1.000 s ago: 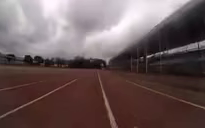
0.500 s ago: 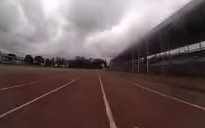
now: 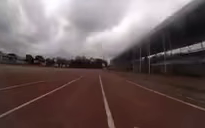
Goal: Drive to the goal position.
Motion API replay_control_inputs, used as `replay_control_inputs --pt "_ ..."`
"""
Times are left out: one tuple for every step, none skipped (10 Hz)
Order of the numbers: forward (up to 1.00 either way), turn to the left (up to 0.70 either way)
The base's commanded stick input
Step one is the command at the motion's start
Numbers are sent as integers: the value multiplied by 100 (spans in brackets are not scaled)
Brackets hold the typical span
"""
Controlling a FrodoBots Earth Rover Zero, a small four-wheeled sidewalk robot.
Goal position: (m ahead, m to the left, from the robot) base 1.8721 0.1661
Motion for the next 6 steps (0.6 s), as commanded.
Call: replay_control_inputs --pt "70 0" --pt "70 0" --pt "70 0" --pt "70 0" --pt "70 0" --pt "70 0"
